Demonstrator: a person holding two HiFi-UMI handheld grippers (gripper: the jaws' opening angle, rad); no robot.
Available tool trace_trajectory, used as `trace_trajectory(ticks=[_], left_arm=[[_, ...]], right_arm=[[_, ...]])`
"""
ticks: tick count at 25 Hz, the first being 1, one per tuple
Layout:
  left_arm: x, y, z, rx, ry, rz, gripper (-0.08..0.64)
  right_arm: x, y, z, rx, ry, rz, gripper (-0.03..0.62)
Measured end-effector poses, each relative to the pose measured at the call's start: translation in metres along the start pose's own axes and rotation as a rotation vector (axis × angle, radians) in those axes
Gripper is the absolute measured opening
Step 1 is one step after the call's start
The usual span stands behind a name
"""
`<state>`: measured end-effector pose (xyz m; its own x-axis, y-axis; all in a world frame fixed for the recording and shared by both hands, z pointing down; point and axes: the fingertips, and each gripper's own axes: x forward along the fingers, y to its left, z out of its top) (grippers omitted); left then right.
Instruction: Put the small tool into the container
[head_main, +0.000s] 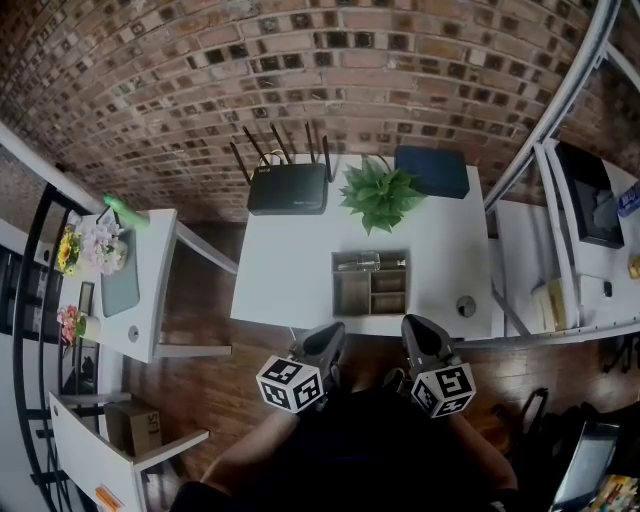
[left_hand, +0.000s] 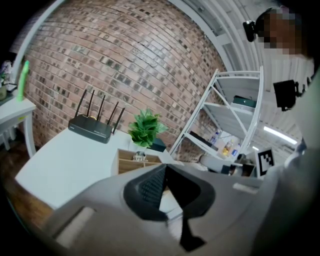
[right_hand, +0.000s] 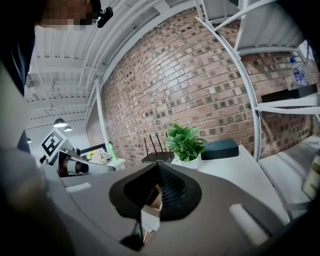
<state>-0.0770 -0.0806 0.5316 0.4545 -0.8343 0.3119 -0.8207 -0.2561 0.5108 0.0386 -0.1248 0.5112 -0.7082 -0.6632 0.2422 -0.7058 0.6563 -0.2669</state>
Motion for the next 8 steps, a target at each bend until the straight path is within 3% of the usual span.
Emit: trace_trajectory(ticks=[8], left_arm=[[-0.0003,0.0021,-0.0032,-0.003,0.007,0.006,0.005]], right_arm=[[0.0010,0.0003,-0.0037,0.006,0.009,0.001,0.011]])
